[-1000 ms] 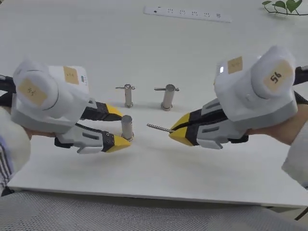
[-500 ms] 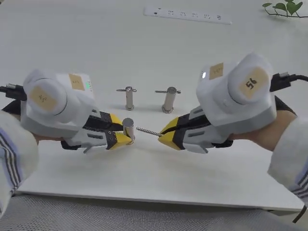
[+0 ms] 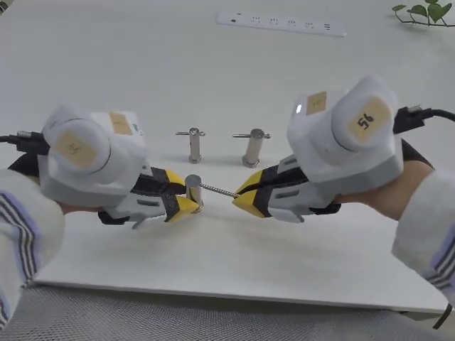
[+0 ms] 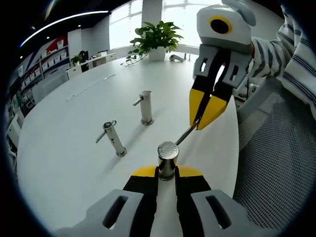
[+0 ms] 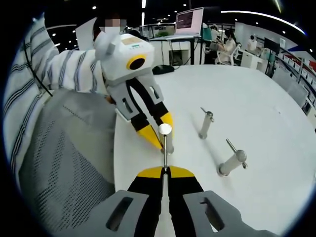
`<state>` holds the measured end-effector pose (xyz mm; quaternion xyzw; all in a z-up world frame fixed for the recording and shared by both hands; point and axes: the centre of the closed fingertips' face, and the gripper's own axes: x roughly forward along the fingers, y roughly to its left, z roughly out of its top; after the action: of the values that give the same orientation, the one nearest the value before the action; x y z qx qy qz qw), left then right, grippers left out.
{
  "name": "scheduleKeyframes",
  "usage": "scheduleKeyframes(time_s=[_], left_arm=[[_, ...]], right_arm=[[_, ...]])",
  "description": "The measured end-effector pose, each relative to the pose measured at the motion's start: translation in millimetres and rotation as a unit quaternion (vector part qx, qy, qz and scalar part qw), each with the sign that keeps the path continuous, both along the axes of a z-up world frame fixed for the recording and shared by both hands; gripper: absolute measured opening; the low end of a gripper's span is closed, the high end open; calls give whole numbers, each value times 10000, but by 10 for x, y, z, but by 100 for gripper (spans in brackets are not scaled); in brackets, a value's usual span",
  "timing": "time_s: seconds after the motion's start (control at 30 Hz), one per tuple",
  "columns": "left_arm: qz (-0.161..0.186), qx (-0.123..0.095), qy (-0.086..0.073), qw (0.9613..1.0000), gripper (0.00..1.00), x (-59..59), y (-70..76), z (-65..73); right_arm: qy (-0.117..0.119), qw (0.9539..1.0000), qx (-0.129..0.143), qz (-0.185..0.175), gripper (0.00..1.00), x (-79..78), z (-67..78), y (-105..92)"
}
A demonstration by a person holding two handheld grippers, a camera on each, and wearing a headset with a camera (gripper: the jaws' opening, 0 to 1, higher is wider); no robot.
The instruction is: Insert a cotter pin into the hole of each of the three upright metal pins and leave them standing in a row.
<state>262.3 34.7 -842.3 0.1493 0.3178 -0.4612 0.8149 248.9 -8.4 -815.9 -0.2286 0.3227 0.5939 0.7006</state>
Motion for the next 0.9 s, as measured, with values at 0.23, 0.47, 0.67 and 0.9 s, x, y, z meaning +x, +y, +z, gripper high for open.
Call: scheduleKeyframes(time_s=[0.23,0.47,0.67,0.9], left_arm=[[266,-15,62,9996,11,3,-3,-4],[493,19,185,9986,11,10,-10,-7],[631,19,289,9976,11,13,-13,-8],[763,-36,383,9963,11,15,-22,-6]], right_arm=[[-33,10000,-9,76,3,6,-14,41],[-137,9998,-1,121,3,30,0,97],[-181,9997,27,149,3,47,8,143],[-215,9996,98,167,3,75,13,224]])
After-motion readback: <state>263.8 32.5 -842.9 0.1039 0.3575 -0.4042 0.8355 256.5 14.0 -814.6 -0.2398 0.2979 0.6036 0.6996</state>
